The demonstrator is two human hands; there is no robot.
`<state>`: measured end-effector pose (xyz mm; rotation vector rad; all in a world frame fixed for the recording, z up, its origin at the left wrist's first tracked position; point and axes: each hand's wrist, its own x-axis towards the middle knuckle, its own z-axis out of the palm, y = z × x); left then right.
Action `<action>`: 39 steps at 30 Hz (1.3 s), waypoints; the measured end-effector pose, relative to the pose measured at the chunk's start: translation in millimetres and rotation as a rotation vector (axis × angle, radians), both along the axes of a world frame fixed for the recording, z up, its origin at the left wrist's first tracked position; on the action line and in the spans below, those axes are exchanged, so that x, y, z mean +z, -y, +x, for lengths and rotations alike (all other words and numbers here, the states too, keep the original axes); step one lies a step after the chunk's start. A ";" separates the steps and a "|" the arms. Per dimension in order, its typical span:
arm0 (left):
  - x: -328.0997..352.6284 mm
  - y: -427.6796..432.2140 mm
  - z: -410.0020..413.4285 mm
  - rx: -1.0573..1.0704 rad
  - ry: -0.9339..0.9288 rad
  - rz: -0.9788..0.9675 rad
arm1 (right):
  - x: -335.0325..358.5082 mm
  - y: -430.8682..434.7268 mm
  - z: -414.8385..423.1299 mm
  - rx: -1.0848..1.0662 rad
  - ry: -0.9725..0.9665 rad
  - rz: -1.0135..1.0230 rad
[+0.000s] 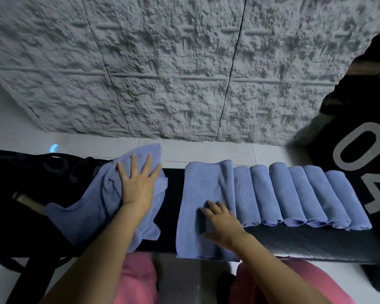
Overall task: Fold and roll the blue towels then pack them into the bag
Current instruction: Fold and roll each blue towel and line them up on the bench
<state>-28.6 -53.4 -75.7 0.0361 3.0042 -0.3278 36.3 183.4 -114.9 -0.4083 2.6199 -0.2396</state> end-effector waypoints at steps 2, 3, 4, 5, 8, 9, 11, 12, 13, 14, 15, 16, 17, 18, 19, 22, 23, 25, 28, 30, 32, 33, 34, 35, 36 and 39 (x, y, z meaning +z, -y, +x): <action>-9.1 4.5 5.8 -0.004 0.261 -0.081 | -1.1 2.5 1.9 0.016 -0.053 0.032; -13.8 5.5 7.7 0.007 0.309 -0.078 | -1.9 4.6 2.0 0.025 -0.083 0.059; -17.3 5.3 9.1 0.020 0.310 -0.049 | -3.4 7.0 1.4 0.030 -0.105 0.092; -18.4 4.4 10.4 0.029 0.299 -0.025 | -6.2 9.5 0.4 0.035 -0.111 0.115; -18.3 6.7 16.1 -0.023 0.262 -0.068 | -21.6 18.4 -4.8 0.044 -0.067 0.132; -17.8 10.0 17.4 -0.026 0.224 -0.068 | -26.7 22.9 -7.1 0.048 -0.059 0.108; -15.6 19.0 16.5 0.042 0.133 0.014 | -33.4 33.9 -12.3 0.070 -0.059 0.046; -15.4 25.0 14.9 0.097 0.099 0.064 | -36.9 39.3 -15.6 0.081 -0.066 0.026; -16.3 32.6 12.7 0.158 0.082 0.108 | -39.4 44.4 -18.7 0.083 -0.080 0.010; -19.2 41.7 10.0 0.220 0.089 0.144 | -41.8 48.7 -21.1 0.079 -0.096 0.002; -23.0 50.4 7.8 0.275 0.114 0.182 | -43.1 51.9 -22.7 0.078 -0.107 0.004; -26.1 57.2 6.7 0.313 0.146 0.220 | -43.6 53.8 -23.1 0.078 -0.107 0.011; -29.6 61.6 6.4 0.325 0.174 0.239 | -45.0 55.0 -22.8 0.077 -0.102 0.018; -32.0 62.7 6.0 0.316 0.194 0.235 | -45.9 55.4 -22.2 0.074 -0.100 0.023; -34.0 61.4 5.7 0.297 0.209 0.219 | -46.0 55.3 -22.1 0.068 -0.096 0.028; -30.8 53.5 5.2 0.257 0.177 0.205 | -44.0 55.8 -27.7 0.045 -0.066 0.025; -28.6 52.4 5.4 0.248 0.146 0.210 | -41.4 56.3 -30.1 0.041 -0.053 0.019; -23.2 50.2 6.9 0.221 0.077 0.238 | -34.8 54.2 -32.1 0.056 -0.038 -0.002; -17.6 45.9 14.7 0.152 -0.022 0.256 | -19.1 38.6 -23.3 0.095 -0.086 -0.063; -18.1 44.5 17.7 0.085 -0.085 0.253 | -11.6 21.8 -11.7 0.159 -0.215 -0.057; -19.4 43.7 19.6 -0.050 -0.151 0.226 | -8.6 6.2 1.6 0.215 -0.310 -0.055; -19.1 42.3 21.0 -0.122 -0.148 0.218 | -8.4 -0.1 8.7 0.230 -0.328 -0.060; -22.3 42.1 22.2 -0.178 -0.150 0.199 | -9.8 -5.6 15.9 0.237 -0.332 -0.068; -24.5 42.9 24.7 -0.175 -0.115 0.183 | -12.0 -10.7 23.1 0.242 -0.326 -0.072; -27.6 44.8 26.7 -0.105 -0.077 0.189 | -14.4 -16.1 29.3 0.244 -0.310 -0.080; -28.8 54.7 26.3 0.201 0.067 0.302 | -18.2 -29.0 39.6 0.238 -0.238 -0.125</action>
